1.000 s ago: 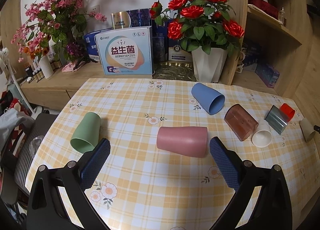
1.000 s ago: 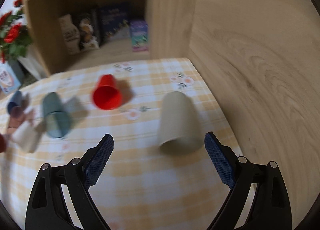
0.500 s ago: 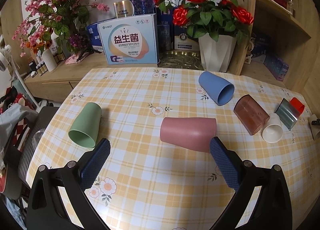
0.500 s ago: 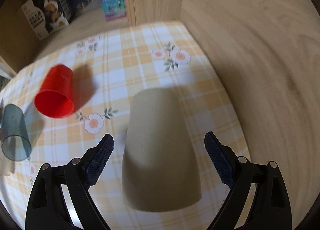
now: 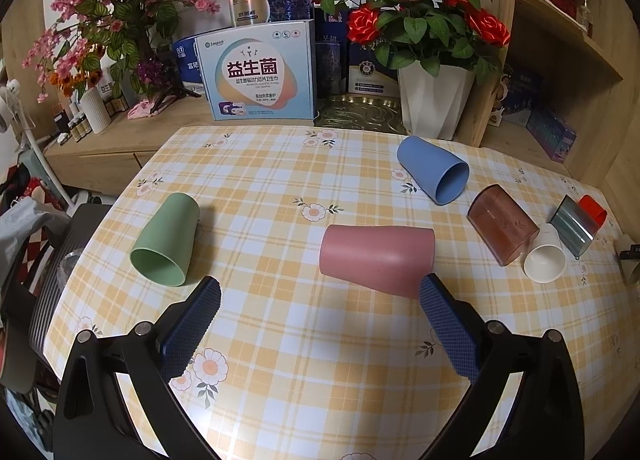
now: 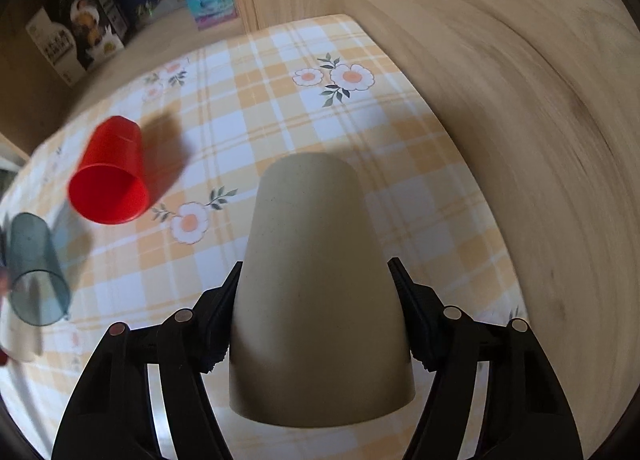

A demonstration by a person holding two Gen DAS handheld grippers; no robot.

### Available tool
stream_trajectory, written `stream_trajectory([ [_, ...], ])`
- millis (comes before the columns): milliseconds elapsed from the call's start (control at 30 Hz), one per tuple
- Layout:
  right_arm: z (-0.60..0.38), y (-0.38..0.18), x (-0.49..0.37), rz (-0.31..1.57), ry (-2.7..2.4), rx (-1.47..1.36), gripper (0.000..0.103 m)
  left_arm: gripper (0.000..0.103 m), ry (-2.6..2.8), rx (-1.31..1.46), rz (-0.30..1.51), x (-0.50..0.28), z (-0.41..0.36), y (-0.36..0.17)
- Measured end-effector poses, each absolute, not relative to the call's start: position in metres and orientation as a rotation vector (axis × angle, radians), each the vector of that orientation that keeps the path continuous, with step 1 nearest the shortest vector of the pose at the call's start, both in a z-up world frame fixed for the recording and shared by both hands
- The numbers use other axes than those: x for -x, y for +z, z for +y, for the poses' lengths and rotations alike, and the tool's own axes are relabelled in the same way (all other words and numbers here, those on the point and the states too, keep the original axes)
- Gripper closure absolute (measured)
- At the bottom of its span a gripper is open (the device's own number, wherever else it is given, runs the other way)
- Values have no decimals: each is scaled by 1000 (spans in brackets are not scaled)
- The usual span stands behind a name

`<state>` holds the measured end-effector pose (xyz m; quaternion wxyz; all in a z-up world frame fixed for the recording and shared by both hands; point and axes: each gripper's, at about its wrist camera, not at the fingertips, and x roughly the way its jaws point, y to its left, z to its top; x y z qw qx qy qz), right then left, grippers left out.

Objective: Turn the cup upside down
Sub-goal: 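Close the right gripper around the beige cup's body, then lift the beige cup with the right gripper and carry it toward the left gripper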

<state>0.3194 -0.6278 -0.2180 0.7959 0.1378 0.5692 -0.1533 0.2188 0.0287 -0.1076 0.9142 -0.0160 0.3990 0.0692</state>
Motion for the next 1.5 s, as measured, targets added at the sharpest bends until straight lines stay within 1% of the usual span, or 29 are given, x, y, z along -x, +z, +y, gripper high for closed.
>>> stream_trajectory([
  [300, -574, -194, -282, 1167, -254, -377, 36, 6, 104, 75, 803, -203, 38, -106],
  [500, -495, -169, -260, 1137, -101, -393, 36, 6, 84, 86, 787, -188, 49, -103],
  [767, -358, -145, -246, 1164, 136, -319, 36, 6, 60, 104, 781, -166, 68, -102],
  [900, -294, -146, -241, 1160, 222, -303, 36, 6, 64, 105, 790, -160, 76, -105],
  [1167, -179, -166, -229, 1181, 298, -263, 36, 6, 107, 117, 783, -152, 101, -104],
  [1333, -142, -176, -222, 1186, 265, -262, 36, 6, 138, 125, 786, -150, 113, -105],
  [1500, -126, -178, -217, 1180, 237, -249, 36, 6, 151, 134, 789, -149, 120, -105],
])
